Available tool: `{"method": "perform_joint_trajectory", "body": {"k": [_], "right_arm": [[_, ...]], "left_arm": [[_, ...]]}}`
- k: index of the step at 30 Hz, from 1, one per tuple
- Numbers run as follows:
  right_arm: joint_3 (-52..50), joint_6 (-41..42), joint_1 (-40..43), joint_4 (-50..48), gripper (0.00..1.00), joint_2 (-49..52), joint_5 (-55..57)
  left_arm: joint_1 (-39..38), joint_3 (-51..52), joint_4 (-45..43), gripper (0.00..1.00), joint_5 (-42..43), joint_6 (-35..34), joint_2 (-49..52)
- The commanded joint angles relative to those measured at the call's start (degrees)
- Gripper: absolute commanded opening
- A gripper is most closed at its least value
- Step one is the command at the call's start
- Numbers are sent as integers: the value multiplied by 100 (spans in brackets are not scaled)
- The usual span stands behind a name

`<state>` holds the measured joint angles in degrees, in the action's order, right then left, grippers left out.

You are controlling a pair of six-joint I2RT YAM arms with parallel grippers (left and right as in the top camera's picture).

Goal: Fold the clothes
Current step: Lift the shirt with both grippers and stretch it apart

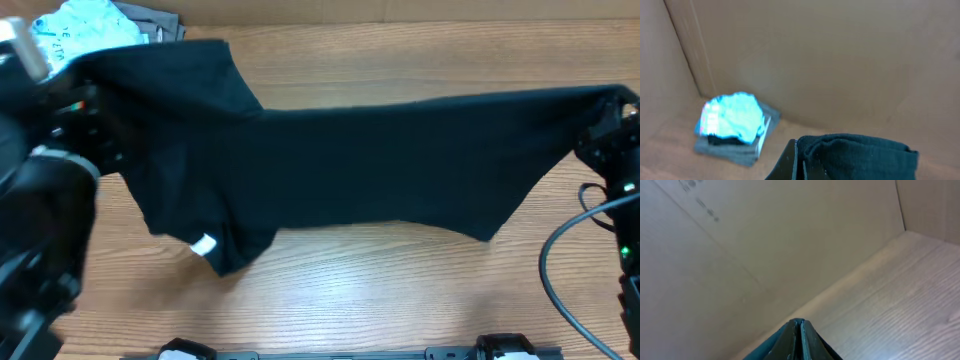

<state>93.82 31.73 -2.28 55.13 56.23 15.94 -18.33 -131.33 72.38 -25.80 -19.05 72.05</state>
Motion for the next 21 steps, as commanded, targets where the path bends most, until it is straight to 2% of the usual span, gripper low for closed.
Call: {"method": "perform_joint_trajectory", "body": {"k": [1,6,12,17,21], "right_arm": [[192,-66,44,-42,4,-76,247],[192,-63,44,-28,4,103,243],[192,-42,44,-118,4,868,0],[192,-284,44,-752,4,1912,-431],[195,-651,44,-1661,4,2695,-1307]], "left_arm": [[26,-319,-20,4,-184,236,-136],[26,-258,179,4,-181,227,118],[33,-238,304,4,-162,212,1182],[42,-238,-330,4,-155,269,2422],[44,-240,-1370,4,-157,809,3388]]}}
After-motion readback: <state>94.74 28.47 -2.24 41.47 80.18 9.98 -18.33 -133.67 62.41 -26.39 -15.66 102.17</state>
